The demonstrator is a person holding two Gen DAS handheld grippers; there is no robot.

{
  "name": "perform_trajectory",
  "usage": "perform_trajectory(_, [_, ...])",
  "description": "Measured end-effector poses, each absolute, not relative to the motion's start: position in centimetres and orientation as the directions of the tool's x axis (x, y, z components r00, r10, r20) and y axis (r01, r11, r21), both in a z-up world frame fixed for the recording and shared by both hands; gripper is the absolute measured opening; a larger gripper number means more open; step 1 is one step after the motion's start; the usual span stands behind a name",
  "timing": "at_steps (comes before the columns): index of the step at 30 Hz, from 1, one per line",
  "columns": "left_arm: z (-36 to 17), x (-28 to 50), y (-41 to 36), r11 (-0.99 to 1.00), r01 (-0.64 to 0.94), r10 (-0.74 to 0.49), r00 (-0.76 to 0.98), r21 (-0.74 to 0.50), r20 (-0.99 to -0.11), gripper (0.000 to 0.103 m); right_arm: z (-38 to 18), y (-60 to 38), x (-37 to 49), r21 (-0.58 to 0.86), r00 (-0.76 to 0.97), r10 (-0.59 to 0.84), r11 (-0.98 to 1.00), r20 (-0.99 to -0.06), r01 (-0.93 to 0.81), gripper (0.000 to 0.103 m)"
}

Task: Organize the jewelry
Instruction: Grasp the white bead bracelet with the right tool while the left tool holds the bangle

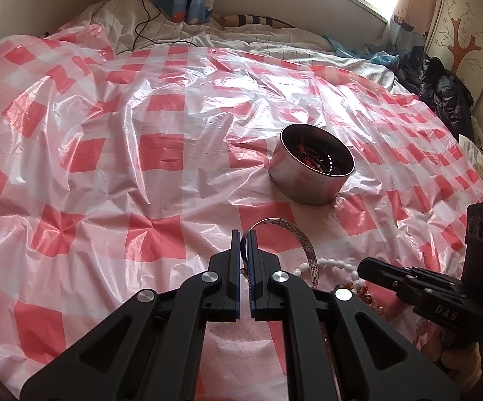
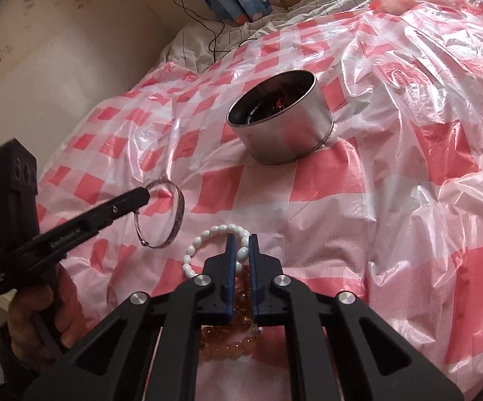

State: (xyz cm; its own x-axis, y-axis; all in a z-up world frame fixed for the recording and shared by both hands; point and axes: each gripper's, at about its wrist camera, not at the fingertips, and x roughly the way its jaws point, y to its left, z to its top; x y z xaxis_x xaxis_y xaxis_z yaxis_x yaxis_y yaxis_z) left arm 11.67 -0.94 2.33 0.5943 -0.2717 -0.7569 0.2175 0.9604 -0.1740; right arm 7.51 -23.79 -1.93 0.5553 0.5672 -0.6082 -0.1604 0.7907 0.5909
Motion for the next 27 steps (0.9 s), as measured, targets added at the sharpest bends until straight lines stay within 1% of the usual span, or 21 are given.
perform_trajectory(5, [2.3, 11.7, -0.9, 0.960, 0.216, -0.273, 0.595, -0.177, -0.756, 0.003, -1.5, -24.7, 7.6, 0.666, 0.569, 0.613, 0.732, -0.547, -0.148, 0.006])
perform_trajectory(8, [2.3, 11.7, -0.9, 0.960, 0.217, -0.273, 0.593, -0.176, -0.757, 0.003, -1.9, -24.2, 8.1, 0.626, 0.534, 0.584, 0.770, -0.611, -0.125, 0.006])
perform_trajectory(9, [2.3, 11.7, -0.8, 0.960, 0.217, -0.273, 0.593, -0.177, -0.757, 0.003, -2.2, -23.8, 8.3, 0.612, 0.516, 0.575, 0.782, -0.635, -0.118, 0.012])
perform_trajectory(10, [2.3, 11.7, -0.8, 0.960, 0.217, -0.274, 0.593, -0.177, -0.757, 0.003, -2.6, -23.5, 8.4, 0.610, 0.498, 0.578, 0.784, -0.646, -0.120, 0.022])
perform_trajectory(11, [2.3, 11.7, -0.8, 0.960, 0.217, -0.274, 0.593, -0.178, -0.757, 0.003, -2.6, -23.0, 8.4, 0.608, 0.487, 0.586, 0.783, -0.648, -0.134, 0.045])
perform_trajectory(12, [2.3, 11.7, -0.8, 0.960, 0.217, -0.274, 0.594, -0.178, -0.757, 0.003, -2.5, -22.4, 8.3, 0.584, 0.491, 0.573, 0.798, -0.656, -0.150, 0.052])
perform_trajectory(14, [2.3, 11.7, -0.8, 0.960, 0.218, -0.273, 0.593, -0.176, -0.758, 0.003, -2.1, -21.0, 8.4, 0.517, 0.493, 0.535, 0.835, -0.686, -0.187, 0.053])
perform_trajectory(16, [2.3, 11.7, -0.8, 0.960, 0.218, -0.273, 0.591, -0.175, -0.759, 0.003, -2.3, -20.4, 8.4, 0.507, 0.488, 0.534, 0.838, -0.690, -0.201, 0.052])
perform_trajectory(18, [2.3, 11.7, -0.8, 0.960, 0.216, -0.273, 0.593, -0.176, -0.758, 0.003, -2.6, -20.2, 8.5, 0.505, 0.482, 0.533, 0.840, -0.695, -0.201, 0.025])
perform_trajectory(20, [2.3, 11.7, -0.9, 0.960, 0.216, -0.273, 0.593, -0.178, -0.757, 0.003, -2.7, -20.5, 8.4, 0.520, 0.489, 0.544, 0.831, -0.682, -0.199, 0.013])
perform_trajectory(23, [2.3, 11.7, -0.8, 0.960, 0.216, -0.274, 0.593, -0.179, -0.757, 0.003, -2.1, -21.3, 8.2, 0.543, 0.524, 0.556, 0.816, -0.645, -0.198, 0.008])
perform_trajectory(27, [2.3, 11.7, -0.9, 0.960, 0.214, -0.274, 0.594, -0.180, -0.757, 0.003, -1.5, -22.7, 8.0, 0.648, 0.551, 0.631, 0.735, -0.546, -0.200, 0.008])
